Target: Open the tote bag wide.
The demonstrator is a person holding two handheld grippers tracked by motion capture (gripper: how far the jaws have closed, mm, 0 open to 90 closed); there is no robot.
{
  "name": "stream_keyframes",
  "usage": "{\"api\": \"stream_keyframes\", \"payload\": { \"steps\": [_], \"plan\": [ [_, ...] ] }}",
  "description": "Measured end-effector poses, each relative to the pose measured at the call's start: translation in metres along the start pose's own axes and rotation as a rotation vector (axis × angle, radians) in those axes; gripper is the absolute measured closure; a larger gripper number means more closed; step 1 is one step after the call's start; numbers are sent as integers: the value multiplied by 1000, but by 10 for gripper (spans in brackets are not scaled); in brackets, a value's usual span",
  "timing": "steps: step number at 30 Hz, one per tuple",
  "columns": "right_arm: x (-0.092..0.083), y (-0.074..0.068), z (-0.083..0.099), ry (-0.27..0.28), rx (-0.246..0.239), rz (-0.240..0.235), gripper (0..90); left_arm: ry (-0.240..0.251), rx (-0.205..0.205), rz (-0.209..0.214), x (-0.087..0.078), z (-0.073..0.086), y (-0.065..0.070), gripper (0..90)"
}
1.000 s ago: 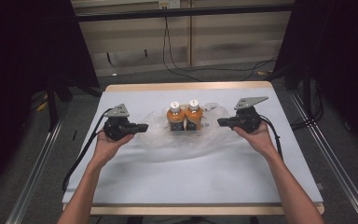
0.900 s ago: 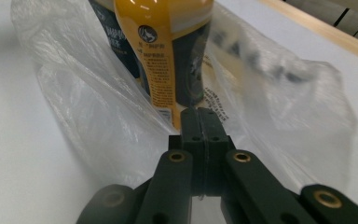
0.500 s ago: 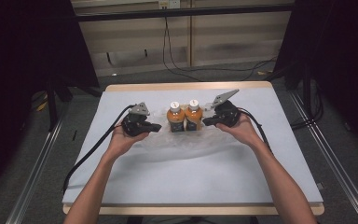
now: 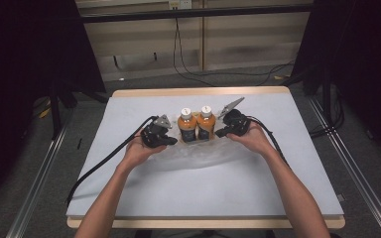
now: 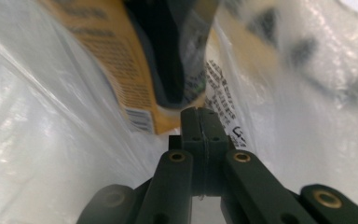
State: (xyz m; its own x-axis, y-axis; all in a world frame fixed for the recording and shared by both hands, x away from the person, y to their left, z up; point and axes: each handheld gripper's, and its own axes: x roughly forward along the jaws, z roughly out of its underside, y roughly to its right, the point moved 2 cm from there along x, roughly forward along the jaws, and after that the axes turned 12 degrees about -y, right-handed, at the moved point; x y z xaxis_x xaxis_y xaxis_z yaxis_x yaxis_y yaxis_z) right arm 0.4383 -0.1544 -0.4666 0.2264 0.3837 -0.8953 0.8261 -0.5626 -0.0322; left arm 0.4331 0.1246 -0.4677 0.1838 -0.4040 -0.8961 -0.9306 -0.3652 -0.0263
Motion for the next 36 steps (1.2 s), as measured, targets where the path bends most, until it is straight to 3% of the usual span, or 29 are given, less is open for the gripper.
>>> {"api": "stream_keyframes", "payload": {
  "steps": [1,2,3,4,5,7,10,13,18,21,23,28,33,36],
  "plan": [
    [1,1,0,-4,9,1,900,-19,21,-4,1,0,-1,900],
    [2,1,0,-9,11,-1,900,-3,3,3,3,-1,2,900],
    [3,2,0,-9,10,2,900,-21,30,-7,3,-2,2,900],
    [4,3,0,-7,8,0,900,-8,14,3,5,-3,5,900],
    [5,2,1,-14,19,-1,900,-35,44,7,6,-3,4,899],
    [8,2,1,-31,20,-1,900,-54,28,-8,11,-2,4,900],
    [11,2,3,-51,6,18,900,-89,36,-27,15,1,1,900],
    [14,-1,4,-82,-7,35,900,-94,36,-18,15,2,-1,900],
    [15,3,11,-90,4,44,900,-133,57,-75,13,4,-4,900],
    [11,8,15,-123,-3,113,900,-176,61,-118,10,6,-9,900],
    [8,12,19,-152,-4,168,900,-189,53,-122,9,9,-14,900],
    [3,21,29,-170,16,166,900,-205,32,-133,5,16,-24,900],
    [-1,23,32,-213,-31,213,900,-262,65,-172,2,20,-26,900],
    [-5,25,37,-249,-49,245,900,-267,63,-180,0,24,-27,900]
  ]
}}
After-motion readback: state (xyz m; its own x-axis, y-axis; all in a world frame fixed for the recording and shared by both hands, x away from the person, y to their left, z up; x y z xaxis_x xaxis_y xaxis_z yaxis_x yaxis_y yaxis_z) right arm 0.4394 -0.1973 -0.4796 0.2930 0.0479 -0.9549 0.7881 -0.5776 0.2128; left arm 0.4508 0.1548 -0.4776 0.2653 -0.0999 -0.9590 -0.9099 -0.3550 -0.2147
